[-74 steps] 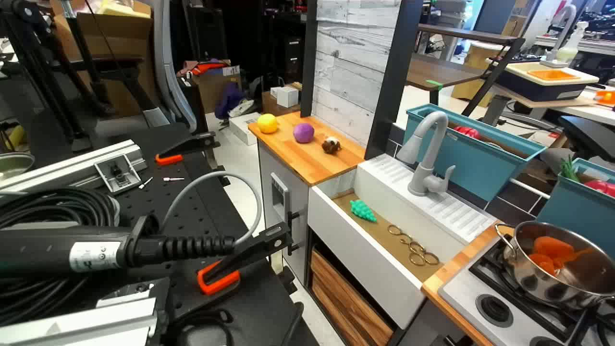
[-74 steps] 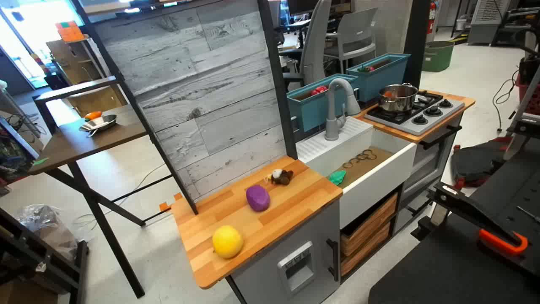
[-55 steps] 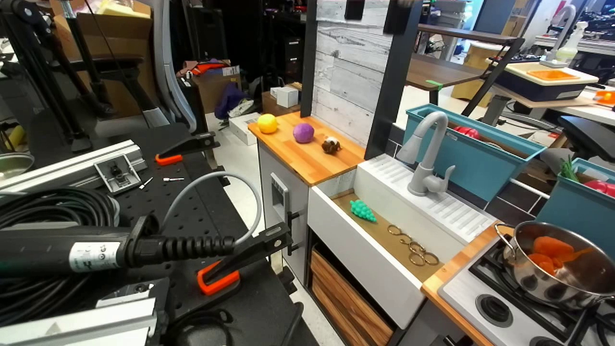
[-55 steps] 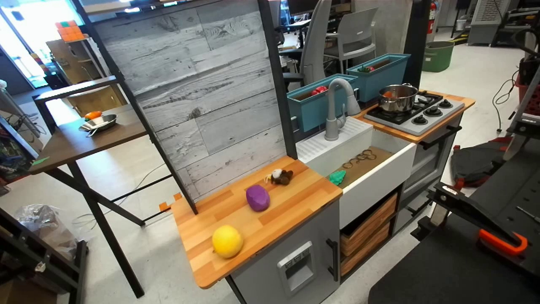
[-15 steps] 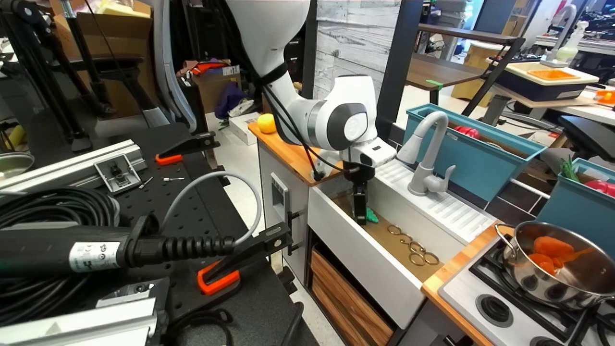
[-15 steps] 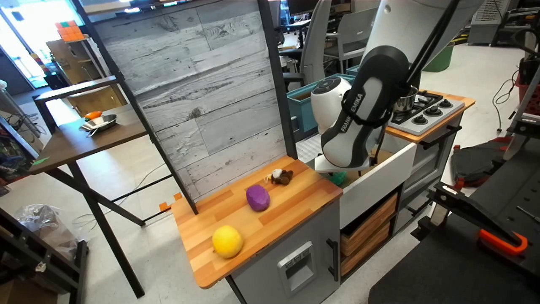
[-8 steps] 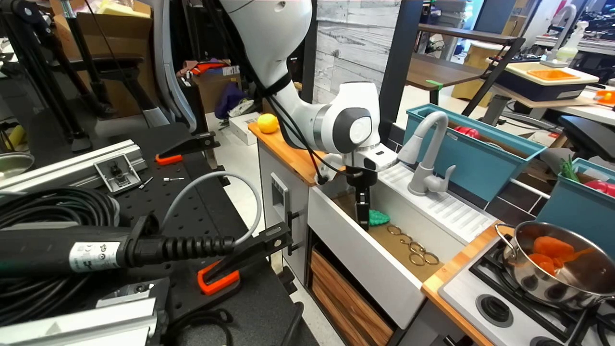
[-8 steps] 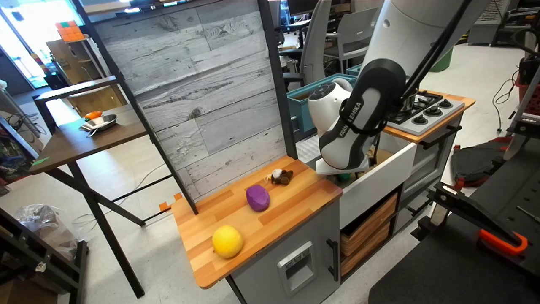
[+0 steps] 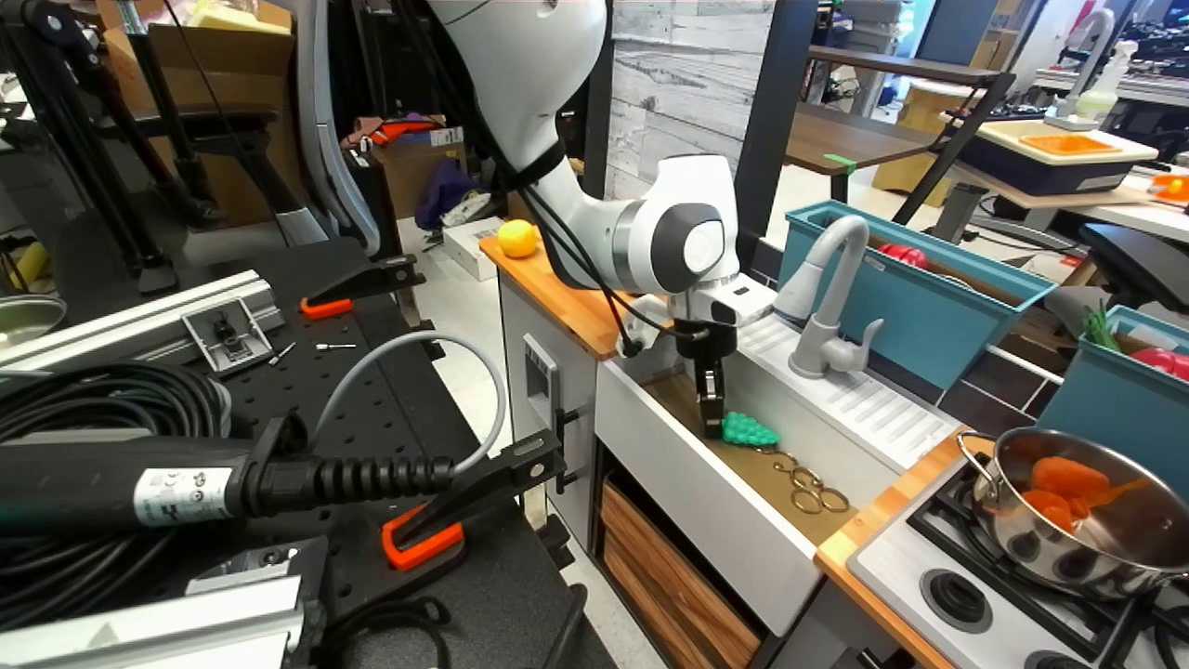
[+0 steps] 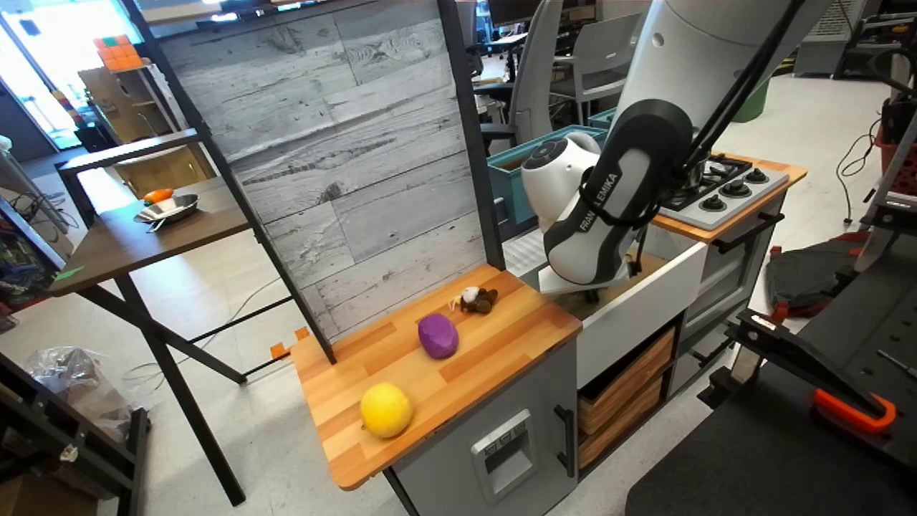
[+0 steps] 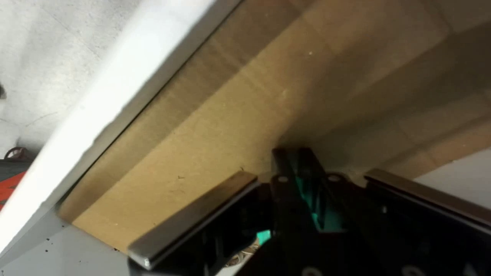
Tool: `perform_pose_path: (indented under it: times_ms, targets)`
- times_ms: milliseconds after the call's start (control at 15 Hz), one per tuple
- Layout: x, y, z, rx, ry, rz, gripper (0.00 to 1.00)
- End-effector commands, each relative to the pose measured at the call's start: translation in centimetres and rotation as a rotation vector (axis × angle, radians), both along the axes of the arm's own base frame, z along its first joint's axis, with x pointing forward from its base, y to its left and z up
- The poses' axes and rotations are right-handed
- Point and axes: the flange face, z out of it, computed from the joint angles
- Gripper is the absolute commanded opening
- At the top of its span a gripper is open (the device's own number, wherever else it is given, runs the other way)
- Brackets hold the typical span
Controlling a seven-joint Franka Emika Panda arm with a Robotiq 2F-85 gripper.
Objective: Remove the green object from the sink and put it on the base top
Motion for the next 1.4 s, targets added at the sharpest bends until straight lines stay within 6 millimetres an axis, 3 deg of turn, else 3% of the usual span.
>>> perform_pose_path:
  times_ms: [0, 200, 600, 933, 1133, 1333]
  targets:
    - [0.1, -0.2, 1.5, -0.019, 0.009, 0.052, 0.03]
    - [-0.5, 0.3, 3.6, 0.002, 0.029, 0.094, 0.03]
    - [-2.9, 1.4, 11.8, 0.118, 0.127, 0.193, 0.03]
    - [-6.6, 4.3, 18.5, 0.212, 0.14, 0.284, 0.03]
    - [-9.0, 7.2, 20.3, 0.268, 0.129, 0.346, 0.03]
    - [-11.1, 10.7, 20.0, 0.316, 0.125, 0.405, 0.03]
